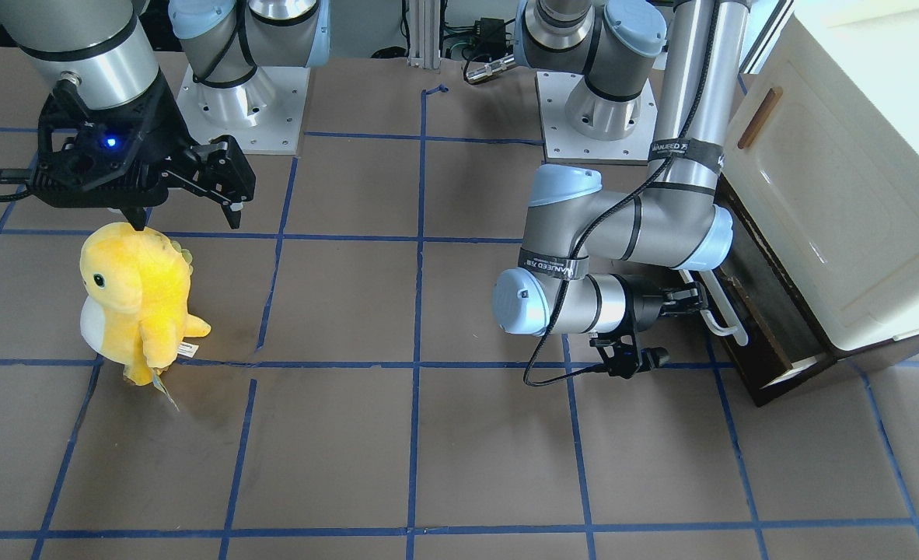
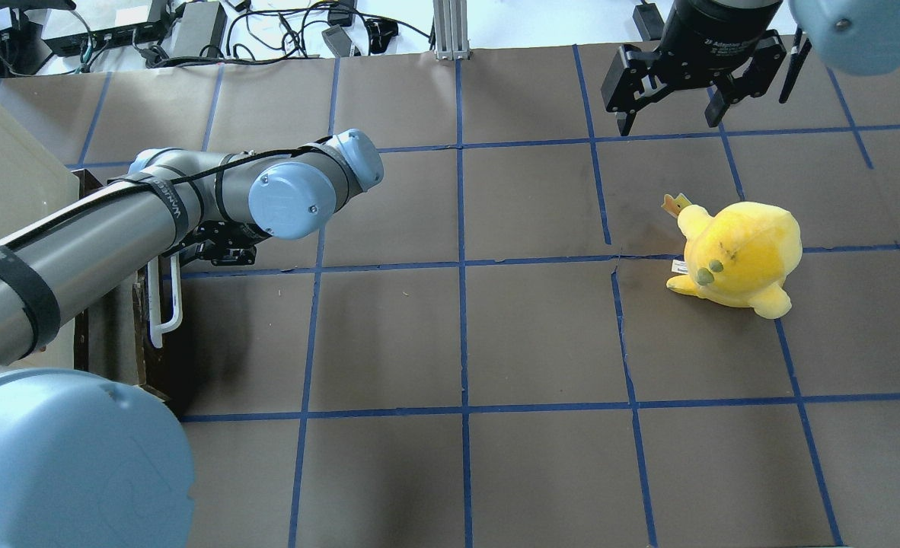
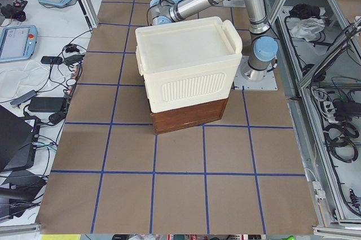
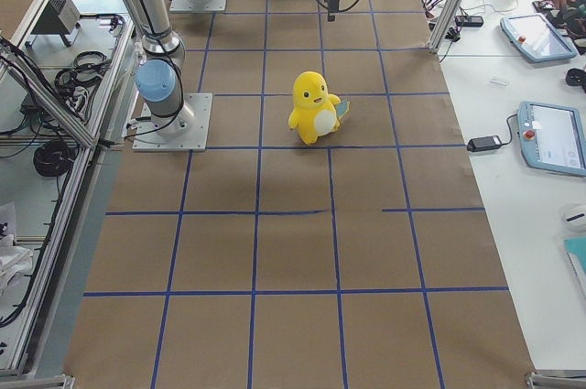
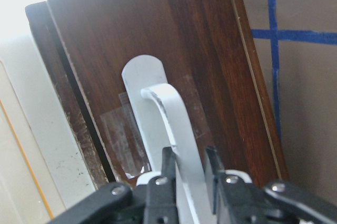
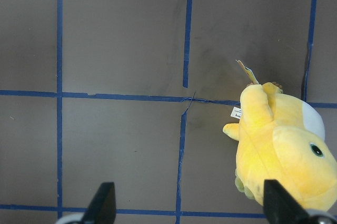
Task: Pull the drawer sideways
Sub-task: 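Pull the white handle with the left gripper, sliding the drawer out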
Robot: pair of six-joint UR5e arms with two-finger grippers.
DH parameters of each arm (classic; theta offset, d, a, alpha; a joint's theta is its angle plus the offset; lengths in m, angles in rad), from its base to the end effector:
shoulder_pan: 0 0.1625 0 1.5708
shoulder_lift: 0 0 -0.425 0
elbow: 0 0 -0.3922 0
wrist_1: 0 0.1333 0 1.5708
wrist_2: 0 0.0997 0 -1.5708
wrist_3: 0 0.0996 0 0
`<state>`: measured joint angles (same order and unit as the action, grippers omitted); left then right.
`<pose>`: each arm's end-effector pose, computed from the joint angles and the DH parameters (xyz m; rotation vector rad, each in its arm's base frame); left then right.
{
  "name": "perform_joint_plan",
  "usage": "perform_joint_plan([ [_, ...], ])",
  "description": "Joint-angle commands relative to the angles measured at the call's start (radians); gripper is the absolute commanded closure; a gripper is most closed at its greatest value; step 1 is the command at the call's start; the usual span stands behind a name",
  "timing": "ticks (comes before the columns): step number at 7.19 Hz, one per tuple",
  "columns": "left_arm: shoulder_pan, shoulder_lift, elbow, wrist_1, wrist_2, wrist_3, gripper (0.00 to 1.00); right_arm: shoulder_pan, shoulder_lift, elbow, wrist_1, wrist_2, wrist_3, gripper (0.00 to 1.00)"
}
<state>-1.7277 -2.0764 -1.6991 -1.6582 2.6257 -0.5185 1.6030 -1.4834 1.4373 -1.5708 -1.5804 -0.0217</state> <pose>-0.1343 -0.5500 0.1993 0.0696 1.9620 0.3123 0.1494 -0.5285 0.5091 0.0840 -3.1303 0.0723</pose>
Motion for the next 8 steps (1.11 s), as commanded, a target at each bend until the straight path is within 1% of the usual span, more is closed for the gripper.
perform_joint_plan([
  [1, -0.004, -0.004, 0.006, 0.0, -0.004, 0.0, 0.87, 0.0, 0.0, 0.0, 0.0, 0.0, 0.0, 0.0],
  [6, -0.026, -0.021, 0.024, 0.0, -0.023, 0.0, 0.87, 0.0, 0.0, 0.0, 0.0, 0.0, 0.0, 0.0],
  [8, -0.036, -0.022, 0.048, -0.002, -0.041, 0.002, 0.87, 0.0, 0.0, 0.0, 0.0, 0.0, 0.0, 0.0],
])
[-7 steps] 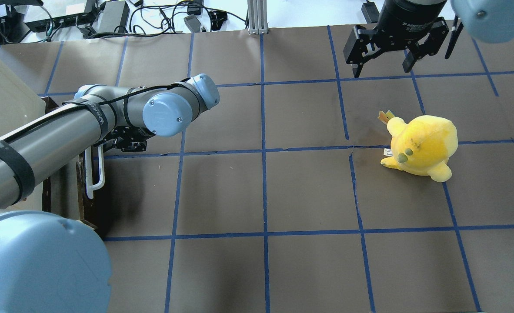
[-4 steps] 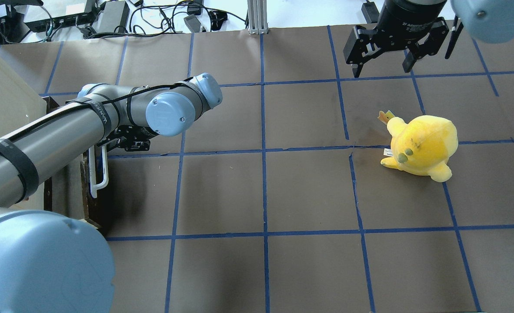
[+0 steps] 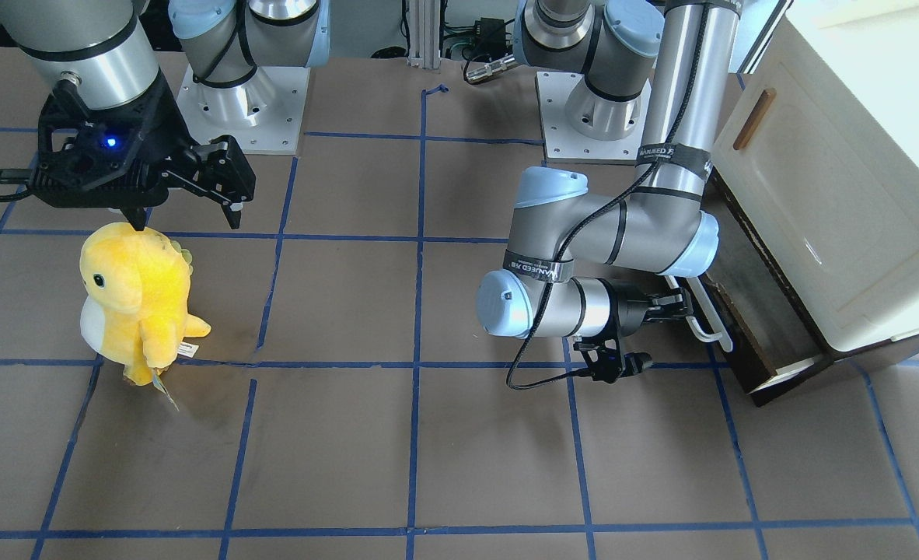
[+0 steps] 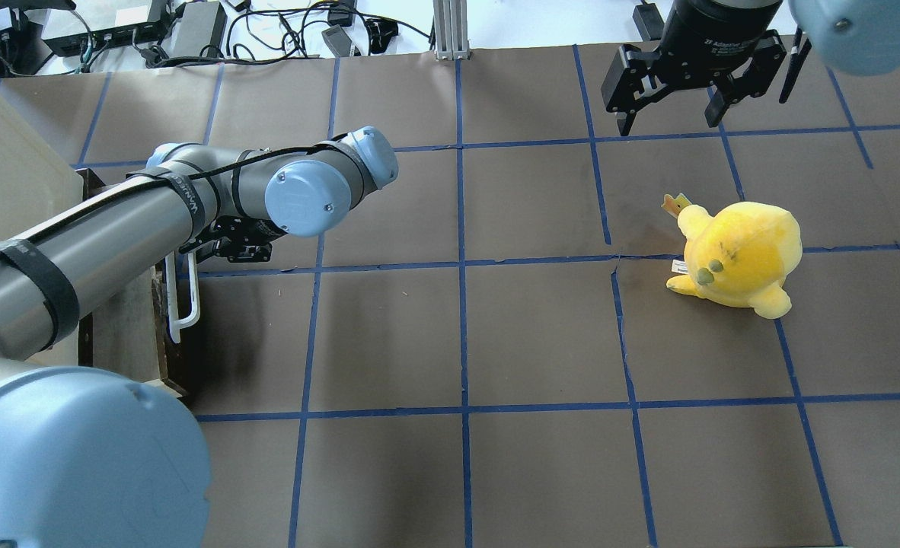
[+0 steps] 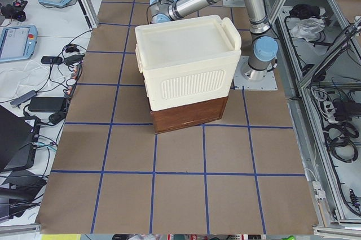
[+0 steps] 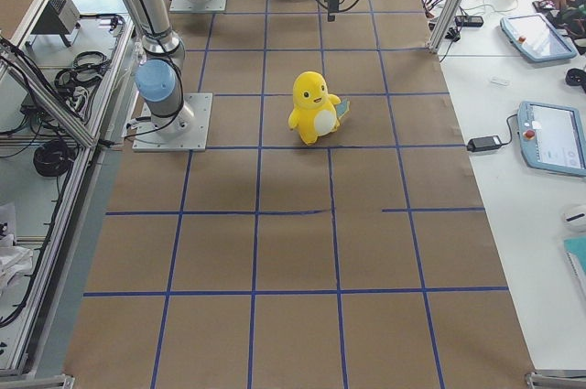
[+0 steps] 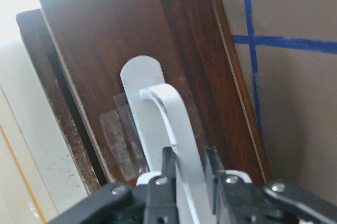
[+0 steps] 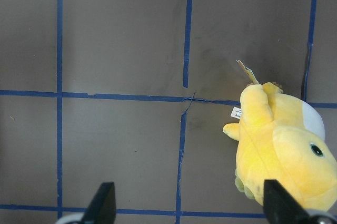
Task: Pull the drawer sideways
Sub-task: 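Pull the white handle with the left gripper, sliding the drawer out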
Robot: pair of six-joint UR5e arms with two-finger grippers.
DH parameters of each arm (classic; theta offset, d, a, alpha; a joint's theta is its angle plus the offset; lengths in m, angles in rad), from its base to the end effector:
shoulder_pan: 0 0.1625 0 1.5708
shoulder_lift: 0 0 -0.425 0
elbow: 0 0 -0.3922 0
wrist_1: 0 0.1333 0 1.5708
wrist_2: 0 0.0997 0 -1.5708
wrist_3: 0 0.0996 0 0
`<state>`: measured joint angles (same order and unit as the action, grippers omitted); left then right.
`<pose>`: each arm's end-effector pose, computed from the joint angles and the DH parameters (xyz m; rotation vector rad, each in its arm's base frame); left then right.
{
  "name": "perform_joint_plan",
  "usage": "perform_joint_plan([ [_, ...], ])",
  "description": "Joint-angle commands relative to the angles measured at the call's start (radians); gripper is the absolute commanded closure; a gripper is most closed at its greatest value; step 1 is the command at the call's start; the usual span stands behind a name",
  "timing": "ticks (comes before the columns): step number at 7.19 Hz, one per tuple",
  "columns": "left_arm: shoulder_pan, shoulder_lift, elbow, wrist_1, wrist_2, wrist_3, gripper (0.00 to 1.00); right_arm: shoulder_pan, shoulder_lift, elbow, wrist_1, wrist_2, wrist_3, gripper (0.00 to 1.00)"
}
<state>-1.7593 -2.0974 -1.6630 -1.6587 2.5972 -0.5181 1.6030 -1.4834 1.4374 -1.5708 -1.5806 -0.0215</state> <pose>-0.1551 -0.5562 0.1985 0.0798 1.9858 0.2939 0.1494 -0.5285 0.5090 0.0837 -3.1301 0.0721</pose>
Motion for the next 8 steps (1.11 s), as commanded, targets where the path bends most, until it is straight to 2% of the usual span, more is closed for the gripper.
perform_joint_plan([
  [1, -0.005, -0.001, 0.014, -0.001, -0.012, 0.001, 0.87, 0.0, 0.0, 0.0, 0.0, 0.001, 0.0, 0.0],
  [7, -0.034, -0.018, 0.042, -0.001, -0.023, 0.001, 0.86, 0.0, 0.0, 0.0, 0.0, 0.001, 0.0, 0.0],
  [8, -0.034, -0.018, 0.042, 0.0, -0.025, 0.024, 0.83, 0.0, 0.0, 0.0, 0.0, 0.001, 0.0, 0.0],
])
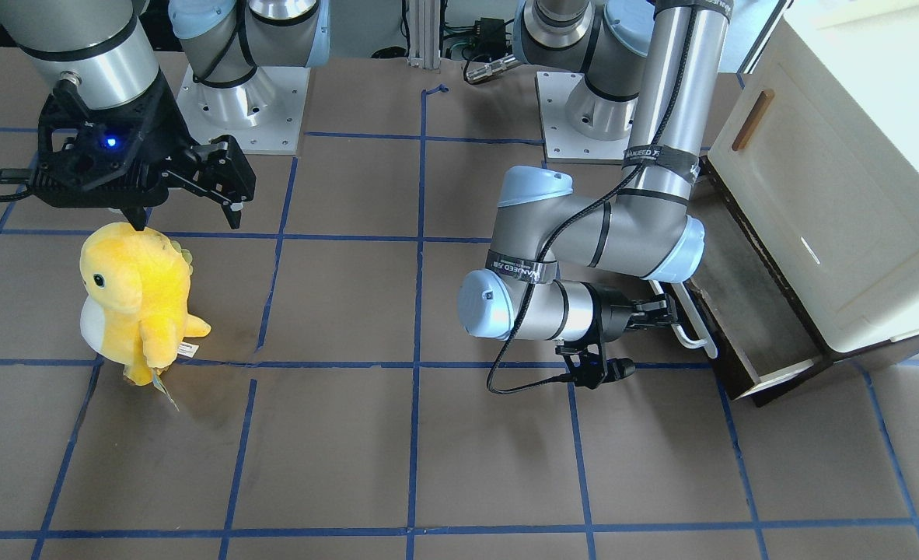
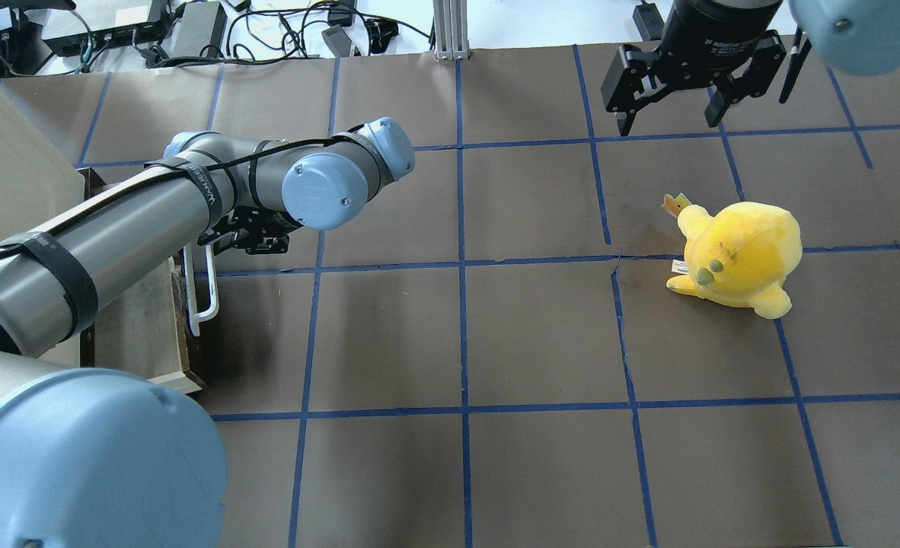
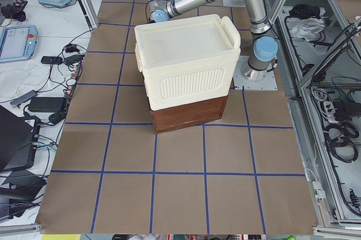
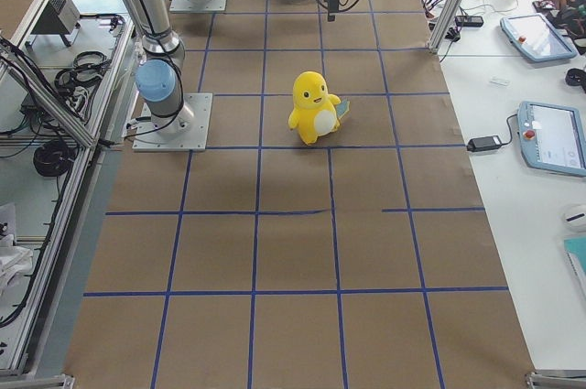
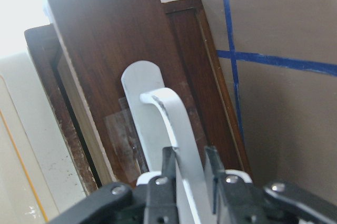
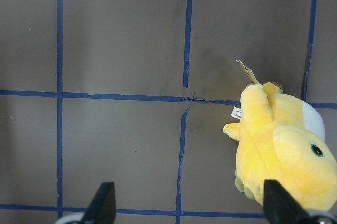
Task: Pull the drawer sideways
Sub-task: 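Open the left gripper and lift it away from the handle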
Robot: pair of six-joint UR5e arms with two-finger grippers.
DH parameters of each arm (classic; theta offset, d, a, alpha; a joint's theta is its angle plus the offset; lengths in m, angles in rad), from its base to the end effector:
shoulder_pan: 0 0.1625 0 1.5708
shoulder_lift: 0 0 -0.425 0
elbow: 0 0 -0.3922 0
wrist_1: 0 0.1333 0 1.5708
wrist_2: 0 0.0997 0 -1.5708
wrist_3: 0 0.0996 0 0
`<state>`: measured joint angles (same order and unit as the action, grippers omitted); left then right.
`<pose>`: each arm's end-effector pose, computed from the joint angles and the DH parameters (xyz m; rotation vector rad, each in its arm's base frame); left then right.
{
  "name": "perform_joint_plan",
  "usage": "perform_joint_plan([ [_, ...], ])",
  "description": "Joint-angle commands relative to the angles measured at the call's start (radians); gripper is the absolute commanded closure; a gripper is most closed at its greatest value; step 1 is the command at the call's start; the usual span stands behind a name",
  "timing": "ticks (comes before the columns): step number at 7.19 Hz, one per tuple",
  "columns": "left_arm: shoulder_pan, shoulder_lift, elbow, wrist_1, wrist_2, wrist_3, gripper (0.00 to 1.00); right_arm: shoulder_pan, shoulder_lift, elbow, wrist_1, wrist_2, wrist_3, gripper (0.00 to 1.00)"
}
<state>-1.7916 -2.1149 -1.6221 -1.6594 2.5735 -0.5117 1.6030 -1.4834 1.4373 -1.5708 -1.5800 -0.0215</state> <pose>-0.1770 -0.5630 0.2016 0.0950 2.0088 0.2687 0.1495 -0.5285 0.5091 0.0837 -3.1307 0.0723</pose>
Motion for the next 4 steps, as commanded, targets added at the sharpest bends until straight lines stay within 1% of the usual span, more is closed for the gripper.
perform_joint_plan([
  [1, -0.003, 0.0, 0.002, 0.001, -0.001, 0.024, 0.83, 0.0, 0.0, 0.0, 0.0, 0.0, 0.0, 0.0],
  [2, -0.005, 0.003, 0.001, 0.001, -0.002, 0.025, 0.78, 0.0, 0.0, 0.0, 0.0, 0.0, 0.0, 0.0],
  [3, -0.006, 0.006, 0.001, 0.0, 0.004, 0.028, 0.38, 0.0, 0.0, 0.0, 0.0, 0.0, -0.002, 0.0],
  [4, -0.006, 0.015, -0.001, 0.0, 0.001, 0.03, 0.18, 0.0, 0.0, 0.0, 0.0, 0.0, 0.0, 0.0],
])
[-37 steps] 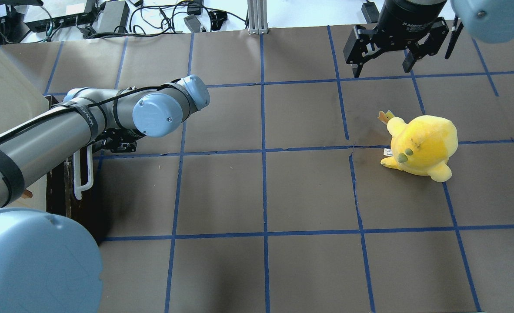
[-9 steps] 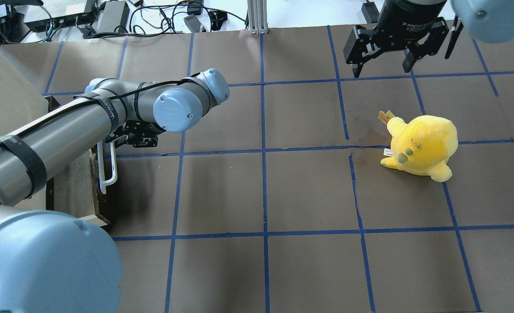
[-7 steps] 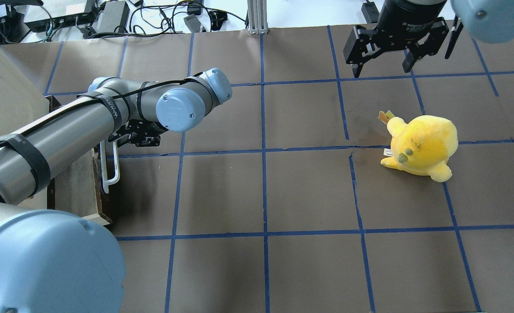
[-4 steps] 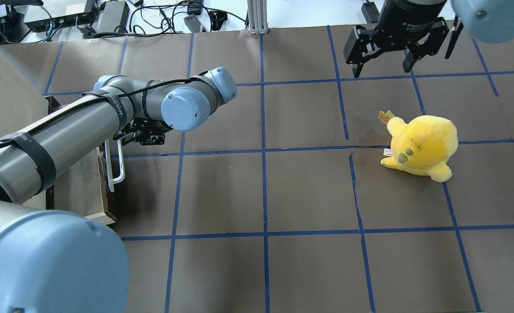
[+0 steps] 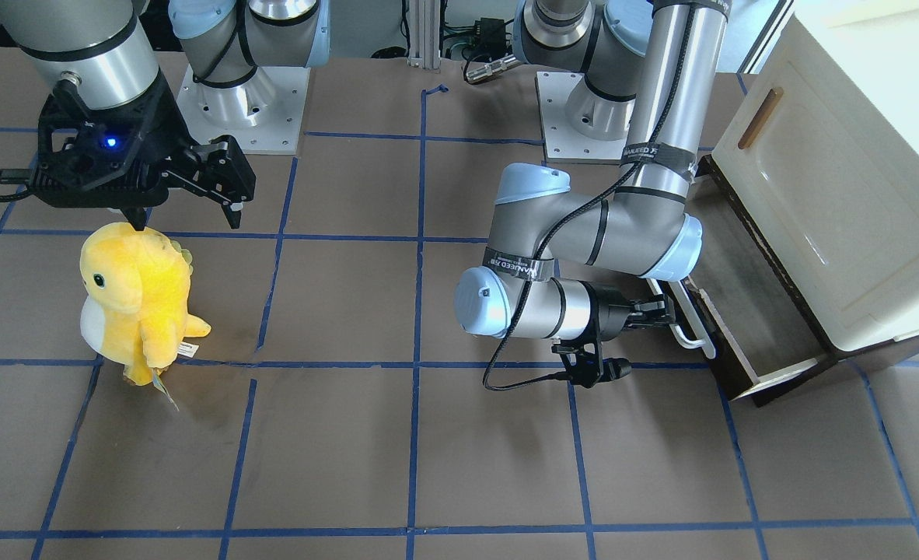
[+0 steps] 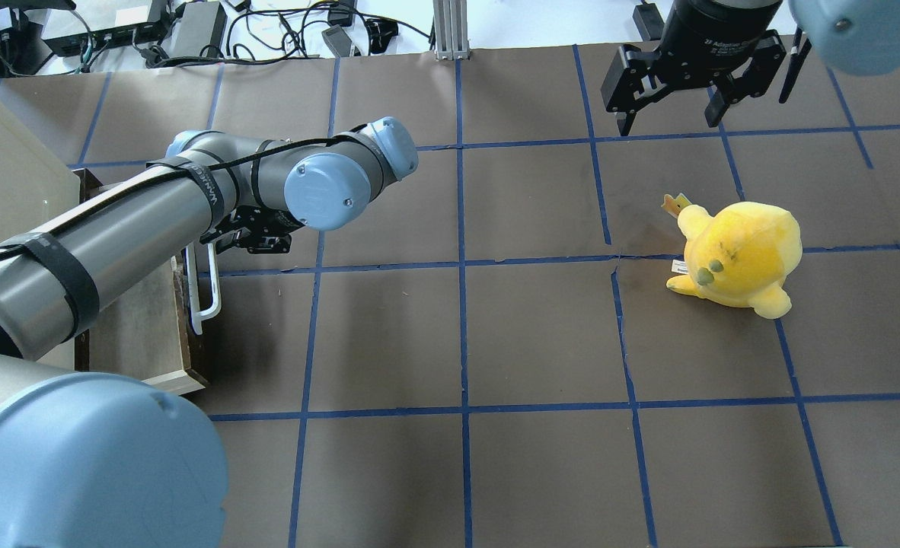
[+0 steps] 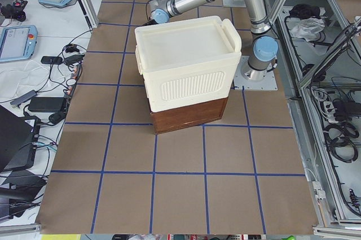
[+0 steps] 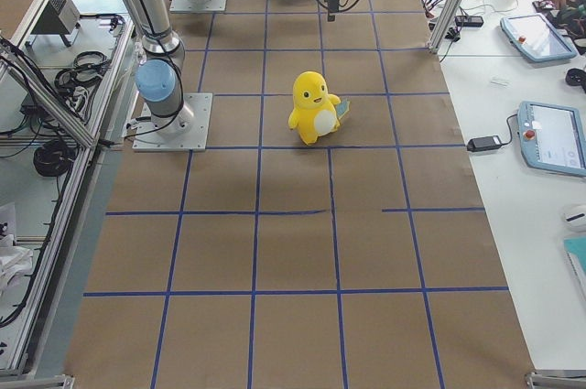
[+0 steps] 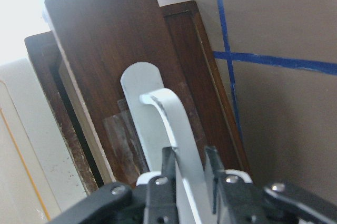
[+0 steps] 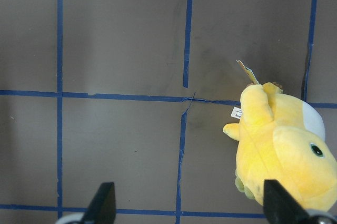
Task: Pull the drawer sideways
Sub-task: 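Open the left gripper and lift it away from the handle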
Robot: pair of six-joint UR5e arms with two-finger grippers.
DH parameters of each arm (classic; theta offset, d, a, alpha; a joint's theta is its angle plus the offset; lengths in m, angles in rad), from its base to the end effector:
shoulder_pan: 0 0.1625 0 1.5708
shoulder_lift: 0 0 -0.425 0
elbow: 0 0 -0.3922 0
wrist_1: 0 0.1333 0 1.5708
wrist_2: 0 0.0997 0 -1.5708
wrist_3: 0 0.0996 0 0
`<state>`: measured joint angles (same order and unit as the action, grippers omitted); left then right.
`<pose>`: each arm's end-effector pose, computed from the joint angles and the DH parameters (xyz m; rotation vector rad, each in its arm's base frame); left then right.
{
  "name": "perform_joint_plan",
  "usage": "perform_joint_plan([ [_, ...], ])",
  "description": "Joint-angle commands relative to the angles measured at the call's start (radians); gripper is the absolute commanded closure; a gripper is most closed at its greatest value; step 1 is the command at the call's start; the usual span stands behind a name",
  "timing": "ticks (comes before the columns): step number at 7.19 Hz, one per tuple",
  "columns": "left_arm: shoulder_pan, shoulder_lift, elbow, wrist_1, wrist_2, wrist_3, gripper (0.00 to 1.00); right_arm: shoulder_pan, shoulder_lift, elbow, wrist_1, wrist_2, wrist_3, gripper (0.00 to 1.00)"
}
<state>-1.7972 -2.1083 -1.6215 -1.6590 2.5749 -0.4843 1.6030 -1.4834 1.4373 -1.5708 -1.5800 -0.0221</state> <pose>-0.1800 -0.5621 0.2058 0.1243 2.0095 0.2743 0.1495 -0.5285 0.5091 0.0847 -3.1306 0.0723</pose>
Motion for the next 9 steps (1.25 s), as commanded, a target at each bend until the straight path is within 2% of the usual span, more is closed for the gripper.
perform_joint_plan([
  [1, -0.001, 0.022, -0.001, -0.001, -0.001, 0.05, 0.09, 0.0, 0.0, 0.0, 0.0, 0.0, 0.001, 0.0],
  [3, -0.001, 0.059, 0.011, 0.001, -0.005, 0.134, 0.06, 0.0, 0.0, 0.0, 0.0, 0.0, -0.001, 0.0],
  [4, -0.001, 0.083, 0.055, 0.001, -0.06, 0.21, 0.04, 0.0, 0.0, 0.0, 0.0, -0.002, -0.001, 0.0],
  [6, 0.037, 0.126, 0.193, -0.001, -0.259, 0.333, 0.01, 0.0, 0.0, 0.0, 0.0, 0.0, 0.001, 0.0],
  [7, 0.068, 0.16, 0.225, -0.002, -0.416, 0.338, 0.0, 0.0, 0.0, 0.0, 0.0, 0.0, 0.001, 0.0],
  [9, 0.084, 0.272, 0.212, -0.004, -0.555, 0.372, 0.0, 0.0, 0.0, 0.0, 0.0, 0.0, 0.001, 0.0],
])
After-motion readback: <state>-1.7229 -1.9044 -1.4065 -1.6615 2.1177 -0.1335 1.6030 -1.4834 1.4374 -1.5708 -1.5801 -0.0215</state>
